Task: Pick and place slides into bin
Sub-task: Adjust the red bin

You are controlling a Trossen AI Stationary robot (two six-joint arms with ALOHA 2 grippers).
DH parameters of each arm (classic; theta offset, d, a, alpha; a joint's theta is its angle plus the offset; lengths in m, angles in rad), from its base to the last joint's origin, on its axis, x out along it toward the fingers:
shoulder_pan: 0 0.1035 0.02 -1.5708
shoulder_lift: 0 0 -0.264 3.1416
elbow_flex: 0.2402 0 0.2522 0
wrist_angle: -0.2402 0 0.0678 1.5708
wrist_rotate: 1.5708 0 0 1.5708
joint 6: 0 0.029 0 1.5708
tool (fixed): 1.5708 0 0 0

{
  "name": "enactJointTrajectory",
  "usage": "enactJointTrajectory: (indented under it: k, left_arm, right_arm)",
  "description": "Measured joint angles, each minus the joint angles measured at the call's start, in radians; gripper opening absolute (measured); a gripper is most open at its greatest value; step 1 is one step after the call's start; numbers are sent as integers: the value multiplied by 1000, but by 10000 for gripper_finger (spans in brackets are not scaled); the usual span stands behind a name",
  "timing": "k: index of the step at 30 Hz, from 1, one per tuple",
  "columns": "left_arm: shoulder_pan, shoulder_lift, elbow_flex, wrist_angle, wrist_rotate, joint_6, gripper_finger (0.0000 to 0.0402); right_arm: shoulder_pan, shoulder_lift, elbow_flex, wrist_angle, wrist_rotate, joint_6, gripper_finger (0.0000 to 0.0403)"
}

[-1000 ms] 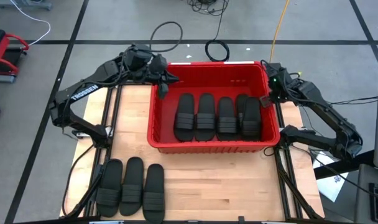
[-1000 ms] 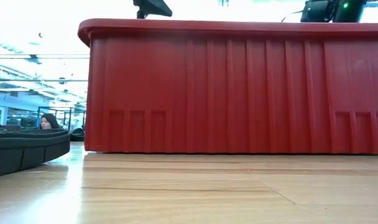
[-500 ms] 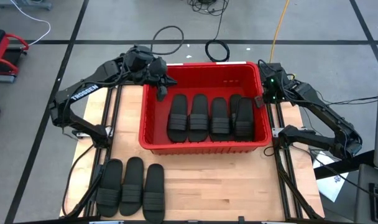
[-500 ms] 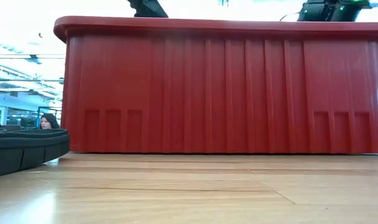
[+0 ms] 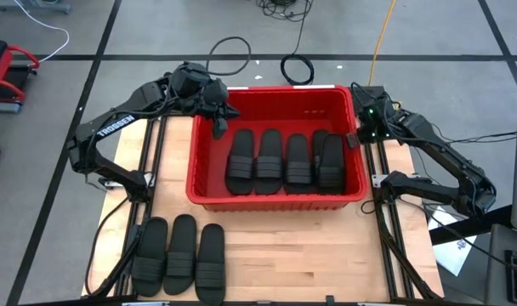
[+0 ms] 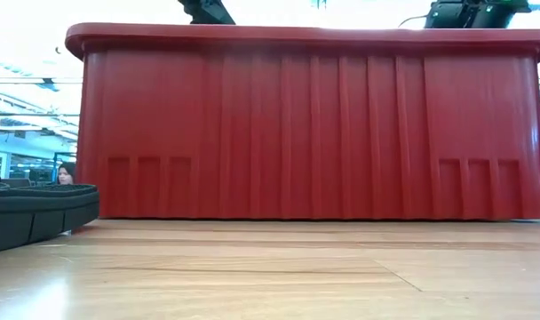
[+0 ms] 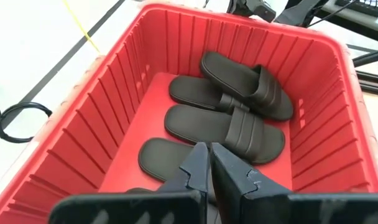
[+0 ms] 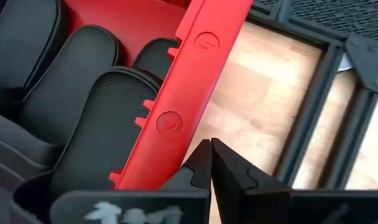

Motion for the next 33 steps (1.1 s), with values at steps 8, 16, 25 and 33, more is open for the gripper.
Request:
enactJointTrajectory:
  k: [8, 16, 25, 33]
  left_arm:
    - [-14, -17, 0, -77, 71, 65, 14]
    - [-38, -52, 0, -143, -45, 91, 14]
    - [149, 49, 0, -135, 78, 114, 14]
    - [131, 69, 0, -134, 80, 181, 14]
  right_arm:
    - [16, -58, 34, 18, 119, -36, 0]
    - [15, -123, 123, 111, 85, -113, 0]
    - [16, -130, 152, 235, -146, -101, 0]
    - [47, -145, 152, 252, -315, -136, 0]
